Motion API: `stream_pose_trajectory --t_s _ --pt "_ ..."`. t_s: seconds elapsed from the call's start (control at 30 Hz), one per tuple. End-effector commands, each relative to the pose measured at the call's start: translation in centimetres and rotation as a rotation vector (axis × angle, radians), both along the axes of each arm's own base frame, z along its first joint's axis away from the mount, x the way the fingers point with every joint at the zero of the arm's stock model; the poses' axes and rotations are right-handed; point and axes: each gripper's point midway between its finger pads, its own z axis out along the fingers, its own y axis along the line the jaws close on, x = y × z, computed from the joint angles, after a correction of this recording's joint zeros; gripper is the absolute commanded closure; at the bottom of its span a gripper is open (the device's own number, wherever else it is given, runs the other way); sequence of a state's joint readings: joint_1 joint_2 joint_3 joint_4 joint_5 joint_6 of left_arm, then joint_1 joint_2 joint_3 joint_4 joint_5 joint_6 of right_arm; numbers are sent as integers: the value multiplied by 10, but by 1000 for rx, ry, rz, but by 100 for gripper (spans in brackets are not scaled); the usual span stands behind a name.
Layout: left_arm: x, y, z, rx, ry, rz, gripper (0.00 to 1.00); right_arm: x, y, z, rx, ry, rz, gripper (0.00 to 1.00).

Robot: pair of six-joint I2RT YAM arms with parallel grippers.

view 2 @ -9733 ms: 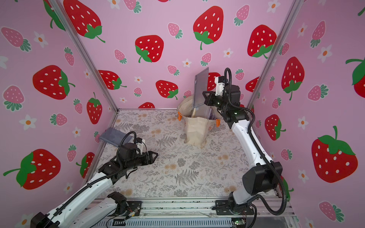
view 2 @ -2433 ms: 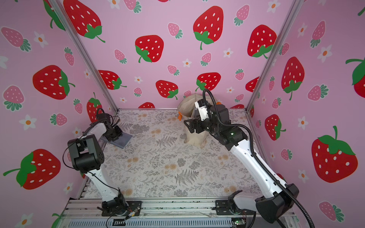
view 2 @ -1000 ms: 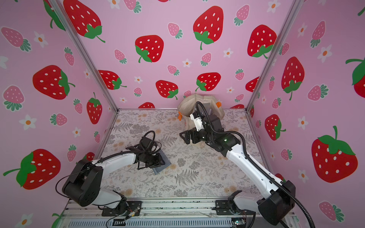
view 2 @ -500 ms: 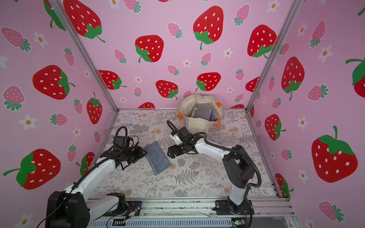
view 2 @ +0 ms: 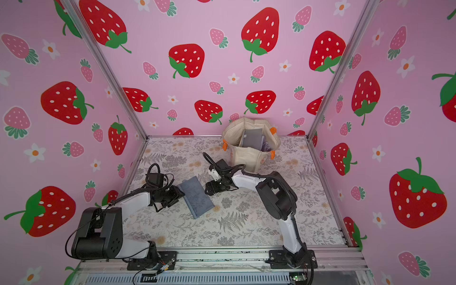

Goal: Put the pencil pouch into the canvas bag
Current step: Pick up the pencil pouch from the center of the board.

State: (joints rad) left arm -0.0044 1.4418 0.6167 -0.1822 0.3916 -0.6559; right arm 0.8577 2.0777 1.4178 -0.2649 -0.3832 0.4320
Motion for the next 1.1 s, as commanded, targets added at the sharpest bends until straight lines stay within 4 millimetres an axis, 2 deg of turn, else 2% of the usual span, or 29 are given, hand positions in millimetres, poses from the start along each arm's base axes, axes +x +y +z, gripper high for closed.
stream_pose_trajectory --t_s 0.0,0.13,0.27,0.33,0.43,0.8,0.87,1.07 --pt "4 -3 -13 -14 17 10 48 -5 7 -11 10 49 8 22" --pt "8 -16 -20 -14 24 -12 51 -10 15 -19 40 94 26 28" --pt "11 -28 -23 -17 28 -29 56 -14 23 -18 72 113 41 33" --pt "11 -31 -24 -16 27 -32 61 -15 27 -15 107 129 44 35" --pt "11 -33 -26 -18 28 -33 74 -17 30 -11 137 141 44 38" --pt "10 -42 -22 -59 10 -48 93 -18 40 12 236 134 47 47" --pt "8 -42 -21 -59 9 -48 100 -18 39 15 246 127 44 48" --pt "8 -43 -15 -62 -15 -54 100 -19 31 19 231 104 32 46"
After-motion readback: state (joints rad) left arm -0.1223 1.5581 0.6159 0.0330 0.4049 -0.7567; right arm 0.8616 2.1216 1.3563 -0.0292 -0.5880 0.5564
